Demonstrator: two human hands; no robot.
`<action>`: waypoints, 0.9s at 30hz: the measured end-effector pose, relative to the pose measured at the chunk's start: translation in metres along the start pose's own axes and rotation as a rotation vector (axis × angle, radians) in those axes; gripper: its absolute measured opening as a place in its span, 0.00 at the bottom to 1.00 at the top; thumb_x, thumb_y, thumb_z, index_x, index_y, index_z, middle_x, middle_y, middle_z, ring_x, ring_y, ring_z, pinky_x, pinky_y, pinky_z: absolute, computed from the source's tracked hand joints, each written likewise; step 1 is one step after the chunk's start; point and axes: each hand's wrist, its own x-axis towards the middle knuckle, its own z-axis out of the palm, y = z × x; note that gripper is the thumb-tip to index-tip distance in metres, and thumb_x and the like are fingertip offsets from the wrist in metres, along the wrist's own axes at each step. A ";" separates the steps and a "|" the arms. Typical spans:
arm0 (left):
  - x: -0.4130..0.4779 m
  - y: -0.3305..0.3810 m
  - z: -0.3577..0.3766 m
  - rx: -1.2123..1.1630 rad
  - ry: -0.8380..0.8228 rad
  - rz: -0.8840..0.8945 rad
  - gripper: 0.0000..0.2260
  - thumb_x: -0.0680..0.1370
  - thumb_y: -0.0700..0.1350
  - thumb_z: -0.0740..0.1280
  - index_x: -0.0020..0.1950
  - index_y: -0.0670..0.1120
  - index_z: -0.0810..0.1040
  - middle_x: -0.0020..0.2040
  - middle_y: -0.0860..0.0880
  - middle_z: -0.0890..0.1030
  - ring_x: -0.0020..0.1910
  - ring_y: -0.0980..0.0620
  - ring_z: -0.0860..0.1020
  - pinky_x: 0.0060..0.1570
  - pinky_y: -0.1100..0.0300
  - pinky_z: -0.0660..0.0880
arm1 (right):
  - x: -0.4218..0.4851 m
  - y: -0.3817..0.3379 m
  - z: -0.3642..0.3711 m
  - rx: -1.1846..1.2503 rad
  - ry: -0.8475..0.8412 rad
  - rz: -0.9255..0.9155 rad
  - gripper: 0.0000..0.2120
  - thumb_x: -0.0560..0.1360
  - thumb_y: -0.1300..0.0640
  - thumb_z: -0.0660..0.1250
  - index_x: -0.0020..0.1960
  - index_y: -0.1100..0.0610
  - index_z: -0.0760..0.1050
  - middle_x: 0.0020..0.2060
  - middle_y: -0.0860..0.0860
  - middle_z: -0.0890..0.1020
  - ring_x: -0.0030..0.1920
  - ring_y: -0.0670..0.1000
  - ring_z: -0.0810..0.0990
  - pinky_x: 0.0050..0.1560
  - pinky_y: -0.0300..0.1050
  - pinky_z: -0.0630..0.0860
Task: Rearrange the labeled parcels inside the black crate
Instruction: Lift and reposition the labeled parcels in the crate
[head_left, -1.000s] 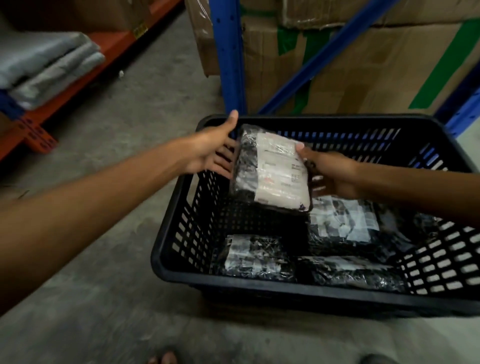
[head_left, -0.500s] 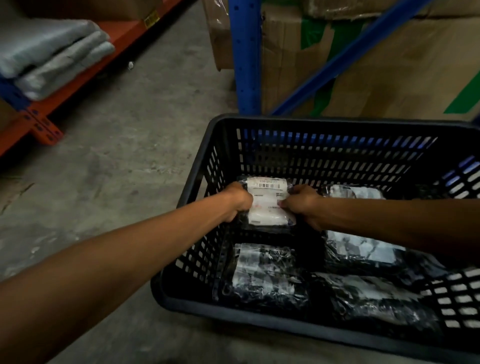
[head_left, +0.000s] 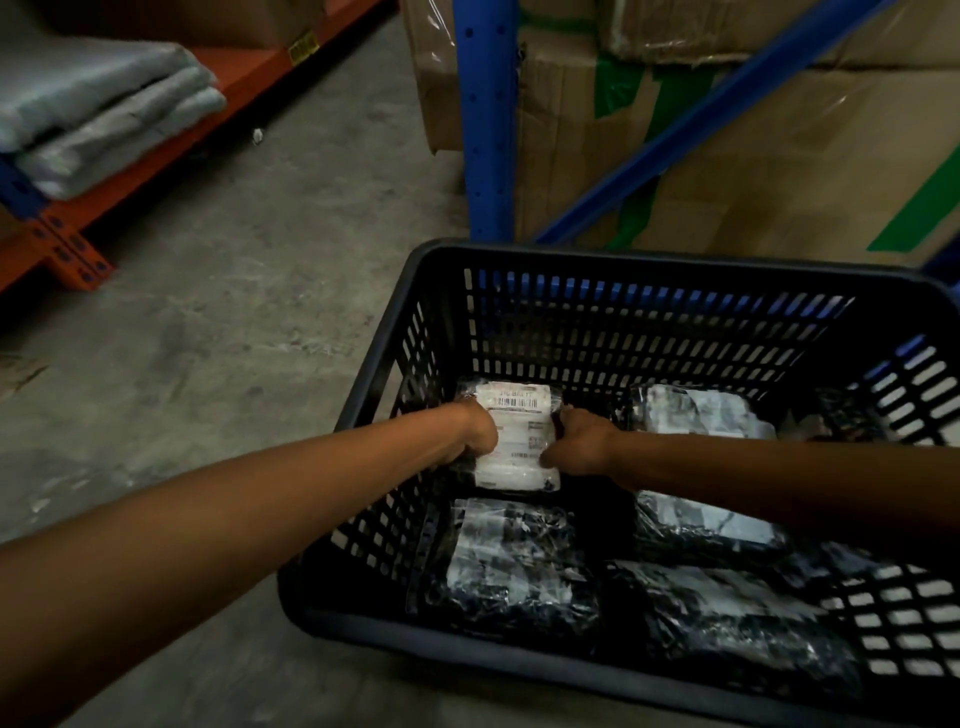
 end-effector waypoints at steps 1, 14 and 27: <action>-0.009 -0.001 0.004 0.069 0.015 0.013 0.23 0.81 0.36 0.60 0.77 0.39 0.65 0.74 0.39 0.69 0.70 0.40 0.73 0.62 0.53 0.74 | -0.012 0.002 0.000 -0.089 -0.026 -0.071 0.30 0.75 0.53 0.69 0.74 0.60 0.64 0.70 0.56 0.73 0.67 0.56 0.74 0.60 0.43 0.73; -0.086 -0.014 0.064 0.326 -0.065 0.237 0.02 0.81 0.43 0.61 0.53 0.49 0.69 0.38 0.49 0.69 0.39 0.50 0.70 0.41 0.62 0.68 | -0.099 0.030 0.030 -0.659 -0.361 -0.438 0.33 0.80 0.48 0.62 0.79 0.58 0.54 0.76 0.63 0.62 0.73 0.61 0.67 0.72 0.50 0.66; -0.063 -0.037 0.026 -0.688 0.126 0.066 0.18 0.76 0.42 0.71 0.64 0.39 0.76 0.63 0.41 0.80 0.57 0.45 0.79 0.34 0.58 0.74 | -0.090 0.051 0.002 0.016 -0.095 -0.376 0.48 0.65 0.53 0.80 0.77 0.50 0.57 0.70 0.50 0.73 0.68 0.51 0.73 0.63 0.38 0.73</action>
